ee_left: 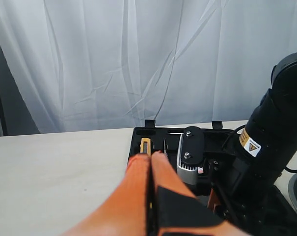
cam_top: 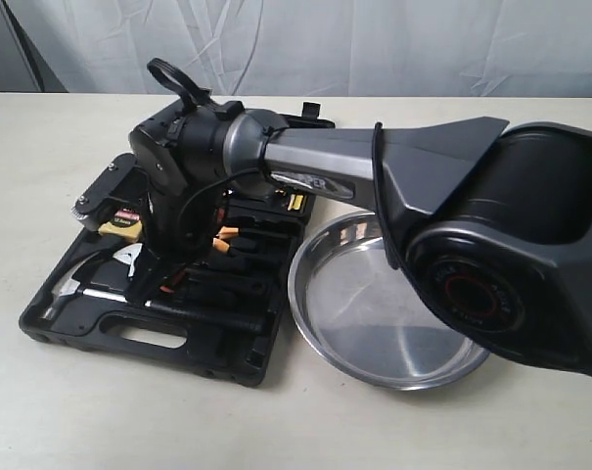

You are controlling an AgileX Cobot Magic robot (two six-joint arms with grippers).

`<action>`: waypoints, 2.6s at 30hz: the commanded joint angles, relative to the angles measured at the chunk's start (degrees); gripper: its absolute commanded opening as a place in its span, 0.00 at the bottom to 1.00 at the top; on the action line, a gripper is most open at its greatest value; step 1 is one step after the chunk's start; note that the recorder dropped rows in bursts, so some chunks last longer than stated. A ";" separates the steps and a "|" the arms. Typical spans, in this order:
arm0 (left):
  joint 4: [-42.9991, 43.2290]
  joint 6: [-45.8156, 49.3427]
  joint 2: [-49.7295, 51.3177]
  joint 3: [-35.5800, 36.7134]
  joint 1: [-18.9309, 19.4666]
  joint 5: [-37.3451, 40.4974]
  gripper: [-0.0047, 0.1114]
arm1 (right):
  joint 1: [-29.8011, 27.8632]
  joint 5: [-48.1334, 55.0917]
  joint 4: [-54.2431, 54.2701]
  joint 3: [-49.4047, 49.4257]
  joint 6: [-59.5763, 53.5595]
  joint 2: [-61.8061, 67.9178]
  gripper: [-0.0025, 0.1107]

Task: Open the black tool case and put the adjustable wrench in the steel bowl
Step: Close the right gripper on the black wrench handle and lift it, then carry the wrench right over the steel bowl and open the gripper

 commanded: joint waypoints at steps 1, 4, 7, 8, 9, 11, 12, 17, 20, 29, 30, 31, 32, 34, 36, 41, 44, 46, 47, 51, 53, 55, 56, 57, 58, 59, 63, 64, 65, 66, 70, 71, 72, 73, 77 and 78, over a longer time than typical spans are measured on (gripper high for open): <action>0.43 -0.05 -0.30 0.23 -0.38 0.08 0.04 | -0.30 -0.59 -1.27 0.95 0.03 3.03 0.35; 0.43 -0.05 -0.30 0.23 -0.38 0.08 0.04 | -0.30 -0.59 -1.29 0.95 0.03 3.18 0.32; 0.43 -0.05 -0.30 0.23 -0.38 0.08 0.04 | -0.30 -0.48 -1.29 0.95 0.03 3.18 0.30; 0.43 -0.05 -0.30 0.23 -0.38 0.08 0.04 | -0.30 -0.36 -1.29 0.95 0.03 3.18 0.19; 0.43 -0.05 -0.30 0.23 -0.38 0.08 0.04 | -0.30 -0.36 -1.29 0.95 0.03 3.04 0.01; 0.43 -0.05 -0.30 0.23 -0.38 0.08 0.04 | -0.30 -0.36 -1.29 0.95 0.03 2.20 0.02; 0.43 -0.05 -0.30 0.23 -0.38 0.08 0.04 | -0.30 -0.36 -1.29 0.95 0.03 1.87 0.02; 0.43 -0.05 -0.30 0.23 -0.38 0.08 0.04 | -0.30 -0.47 -1.29 0.95 0.03 -2.99 0.02; 0.43 -0.05 -0.30 0.23 -0.38 0.08 0.04 | -0.30 -0.51 -1.29 0.95 0.03 -4.80 0.02; 0.43 -0.05 -0.30 0.23 -0.38 0.08 0.04 | -0.30 -1.68 -1.50 0.95 0.03 -6.06 0.02; 0.43 -0.05 -0.30 0.23 -0.38 0.08 0.04 | -0.30 -1.98 -1.50 0.95 0.03 -6.06 0.02; 0.43 -0.05 -0.30 0.23 -0.38 0.08 0.04 | -0.30 -2.44 -1.50 0.95 0.03 -6.06 0.02; 0.43 -0.05 -0.30 0.23 -0.38 0.08 0.04 | -0.30 -2.70 -1.50 0.95 0.03 -6.06 0.02; 0.43 -0.05 -0.30 0.23 -0.38 0.08 0.04 | -0.30 -3.25 -1.50 0.95 0.03 -6.06 0.02; 0.43 -0.05 -0.30 0.23 -0.38 0.08 0.04 | -0.30 -3.36 -1.79 0.95 0.03 -6.18 0.02; 0.43 -0.05 -0.30 0.23 -0.38 0.08 0.04 | -0.30 -2.45 -1.90 0.95 0.03 -7.20 0.02; 0.43 -0.05 -0.30 0.23 -0.38 0.08 0.04 | -0.30 -0.78 -4.40 0.95 3.56 -8.95 0.02; 0.43 -0.05 -0.30 0.23 -0.38 0.08 0.04 | -0.97 1.56 -5.95 0.95 5.54 -10.32 0.02; 0.43 -0.05 -0.30 0.23 -0.38 0.08 0.04 | -1.66 3.11 -5.83 0.95 6.28 -11.02 0.02; 0.43 -0.05 -0.30 0.23 -0.38 0.08 0.04 | -5.49 8.19 -3.50 1.05 7.15 -13.02 0.02; 0.43 -0.05 -0.30 0.23 -0.38 0.08 0.04 | -9.04 7.93 -0.07 4.01 7.15 -15.64 0.02; 0.43 -0.05 -0.30 0.23 -0.38 0.08 0.04 | -12.04 4.74 1.63 11.75 7.43 -20.05 0.02; 0.43 -0.05 -0.30 0.23 -0.38 0.08 0.04 | -13.56 1.77 1.28 18.59 8.73 -23.67 0.02; 0.43 -0.05 -0.30 0.23 -0.38 0.08 0.04 | -14.08 0.29 1.17 21.50 9.17 -25.25 0.02; 0.43 -0.05 -0.30 0.23 -0.38 0.08 0.04 | -14.85 -3.89 1.04 28.86 10.07 -29.17 0.02; 0.43 -0.05 -0.30 0.23 -0.38 0.08 0.04 | -14.97 -8.06 0.48 35.23 11.39 -32.37 0.02; 0.43 -0.05 -0.30 0.23 -0.38 0.08 0.04 | -18.07 -18.29 0.29 50.63 14.02 -36.48 0.02; 0.43 -0.05 -0.30 0.23 -0.38 0.08 0.04 | -18.85 -19.93 0.29 52.83 14.02 -36.04 0.02; 0.43 -0.05 -0.30 0.23 -0.38 0.08 0.04 | -20.37 -21.54 0.42 55.11 14.38 -35.27 0.02; 0.43 -0.05 -0.30 0.23 -0.38 0.08 0.04 | -20.99 -22.20 0.73 55.87 14.38 -34.76 0.02; 0.43 -0.05 -0.30 0.23 -0.38 0.08 0.04 | -22.42 -27.22 0.73 57.53 14.38 -32.12 0.02; 0.43 -0.05 -0.30 0.23 -0.38 -0.05 0.04 | -22.42 -27.51 0.73 57.53 14.46 -31.58 0.02; 0.43 -0.05 -0.30 0.23 -0.38 -0.05 0.04 | -22.42 -27.64 0.73 57.53 14.46 -30.93 0.02; 0.43 -0.05 -0.30 0.23 -0.38 -0.05 0.04 | -22.42 -28.05 0.73 57.53 14.46 -30.33 0.02; 0.43 -0.05 -0.30 0.23 -0.38 -0.05 0.04 | -22.42 -29.06 0.73 57.53 14.60 -28.19 0.05; 0.43 -0.05 -0.30 0.23 -0.38 -0.05 0.04 | -22.42 -29.05 0.73 57.53 14.60 -27.96 0.08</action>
